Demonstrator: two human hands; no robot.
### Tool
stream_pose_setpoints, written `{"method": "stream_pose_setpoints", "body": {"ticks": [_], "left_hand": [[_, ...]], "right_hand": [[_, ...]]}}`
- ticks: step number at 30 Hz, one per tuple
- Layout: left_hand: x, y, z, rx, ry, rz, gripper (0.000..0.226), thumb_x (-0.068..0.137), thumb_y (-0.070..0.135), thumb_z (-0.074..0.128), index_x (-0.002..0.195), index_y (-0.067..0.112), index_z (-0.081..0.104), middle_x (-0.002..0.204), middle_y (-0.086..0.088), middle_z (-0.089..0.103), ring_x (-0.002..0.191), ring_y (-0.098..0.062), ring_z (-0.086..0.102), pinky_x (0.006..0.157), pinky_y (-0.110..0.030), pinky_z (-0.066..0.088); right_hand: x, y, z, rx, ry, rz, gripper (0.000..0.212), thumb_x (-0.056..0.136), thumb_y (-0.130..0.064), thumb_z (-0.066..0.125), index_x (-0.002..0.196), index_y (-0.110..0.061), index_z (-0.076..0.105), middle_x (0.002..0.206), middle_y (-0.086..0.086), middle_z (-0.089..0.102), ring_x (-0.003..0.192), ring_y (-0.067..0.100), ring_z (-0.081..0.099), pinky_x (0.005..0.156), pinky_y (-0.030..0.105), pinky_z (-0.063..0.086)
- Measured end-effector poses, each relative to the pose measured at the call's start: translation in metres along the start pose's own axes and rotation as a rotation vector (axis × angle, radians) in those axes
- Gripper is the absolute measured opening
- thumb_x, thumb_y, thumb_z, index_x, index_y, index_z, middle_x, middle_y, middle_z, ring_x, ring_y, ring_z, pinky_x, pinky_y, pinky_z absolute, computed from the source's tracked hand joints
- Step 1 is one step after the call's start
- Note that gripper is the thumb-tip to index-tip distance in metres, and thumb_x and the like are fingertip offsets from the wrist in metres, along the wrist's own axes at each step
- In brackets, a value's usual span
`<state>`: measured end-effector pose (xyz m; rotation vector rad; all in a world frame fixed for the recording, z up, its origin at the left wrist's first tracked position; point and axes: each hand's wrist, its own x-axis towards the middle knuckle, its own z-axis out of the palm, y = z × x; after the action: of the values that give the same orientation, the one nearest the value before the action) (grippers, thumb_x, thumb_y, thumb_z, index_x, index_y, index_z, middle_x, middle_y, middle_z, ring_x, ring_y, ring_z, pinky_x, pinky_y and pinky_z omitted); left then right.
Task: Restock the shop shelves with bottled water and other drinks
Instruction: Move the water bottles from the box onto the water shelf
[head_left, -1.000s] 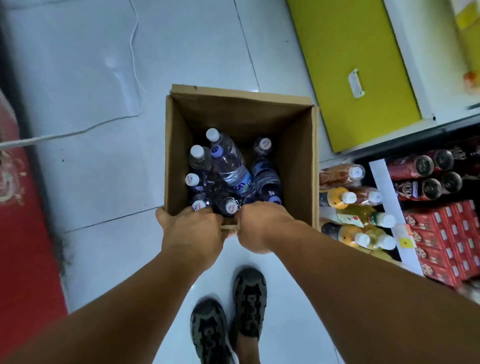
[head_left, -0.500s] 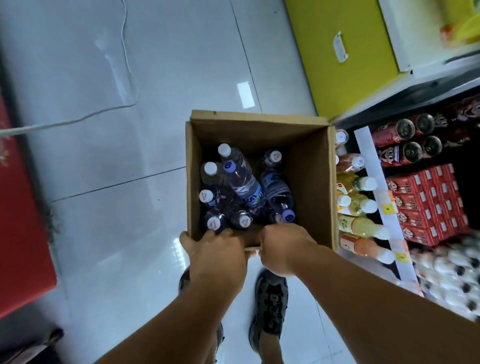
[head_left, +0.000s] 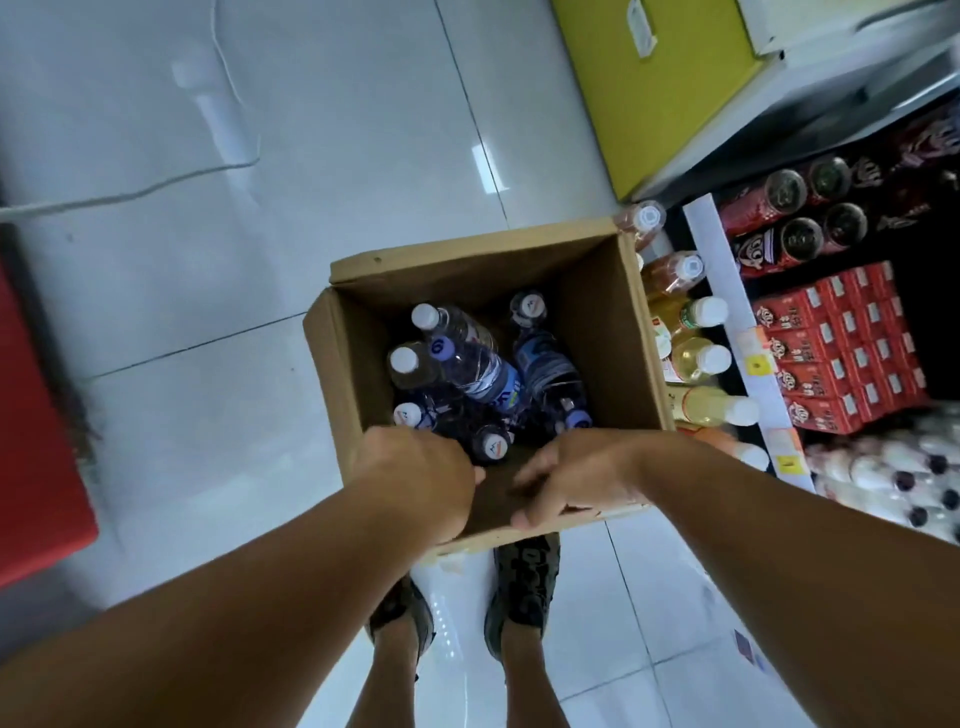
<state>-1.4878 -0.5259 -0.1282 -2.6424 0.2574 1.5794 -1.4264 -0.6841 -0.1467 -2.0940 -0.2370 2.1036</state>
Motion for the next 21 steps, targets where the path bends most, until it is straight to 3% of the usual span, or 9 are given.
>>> {"method": "stream_pose_setpoints", "body": {"ticks": [2, 5, 10, 14, 19, 21], "left_hand": [[0.009, 0.005, 0.0, 0.102, 0.086, -0.083, 0.025, 0.1, 0.036, 0.044, 0.116, 0.024, 0.06, 0.114, 0.0, 0.064, 0.105, -0.022, 0.061, 0.069, -0.033, 0.037], [0.03, 0.015, 0.016, 0.068, 0.003, -0.104, 0.024, 0.1, 0.032, 0.045, 0.117, 0.022, 0.059, 0.116, -0.002, 0.064, 0.106, -0.023, 0.061, 0.069, -0.034, 0.038], [0.062, 0.015, 0.047, 0.077, -0.012, -0.174, 0.028, 0.099, 0.027, 0.043, 0.121, 0.021, 0.058, 0.124, -0.002, 0.065, 0.112, -0.022, 0.062, 0.085, -0.033, 0.044], [0.077, 0.016, 0.06, 0.072, 0.011, -0.214, 0.03, 0.1, 0.022, 0.04, 0.128, 0.019, 0.051, 0.127, -0.004, 0.063, 0.114, -0.022, 0.062, 0.087, -0.031, 0.044], [0.075, 0.013, 0.053, 0.029, 0.054, -0.221, 0.031, 0.098, 0.021, 0.042, 0.128, 0.017, 0.048, 0.128, -0.005, 0.062, 0.115, -0.024, 0.062, 0.085, -0.032, 0.046], [0.065, 0.011, 0.045, -0.023, 0.083, -0.215, 0.031, 0.098, 0.024, 0.043, 0.128, 0.017, 0.047, 0.127, -0.006, 0.062, 0.114, -0.026, 0.061, 0.079, -0.032, 0.044]], "right_hand": [[0.004, 0.007, -0.002, 0.202, 0.118, 0.011, 0.072, 0.066, -0.074, 0.068, 0.123, -0.03, 0.069, 0.12, -0.007, 0.069, 0.112, 0.016, 0.061, 0.105, 0.034, 0.043], [0.013, 0.02, 0.005, 0.382, 0.237, 0.016, 0.041, 0.091, -0.054, 0.064, 0.111, -0.019, 0.071, 0.107, 0.009, 0.074, 0.102, 0.024, 0.068, 0.09, 0.031, 0.047], [0.034, 0.03, 0.014, 0.559, 0.341, -0.008, 0.024, 0.095, -0.043, 0.064, 0.105, -0.022, 0.069, 0.099, 0.001, 0.073, 0.085, 0.018, 0.075, 0.072, 0.025, 0.047], [0.049, 0.034, 0.018, 0.635, 0.387, -0.045, 0.021, 0.096, -0.039, 0.063, 0.102, -0.02, 0.069, 0.099, 0.005, 0.073, 0.072, 0.017, 0.073, 0.064, 0.024, 0.046], [0.05, 0.037, 0.02, 0.612, 0.416, -0.062, 0.018, 0.096, -0.039, 0.062, 0.094, -0.024, 0.07, 0.094, 0.006, 0.075, 0.085, 0.024, 0.074, 0.081, 0.033, 0.054], [0.047, 0.038, 0.02, 0.586, 0.45, -0.08, 0.016, 0.097, -0.037, 0.061, 0.092, -0.024, 0.07, 0.085, -0.001, 0.073, 0.089, 0.023, 0.072, 0.083, 0.033, 0.054]]}}
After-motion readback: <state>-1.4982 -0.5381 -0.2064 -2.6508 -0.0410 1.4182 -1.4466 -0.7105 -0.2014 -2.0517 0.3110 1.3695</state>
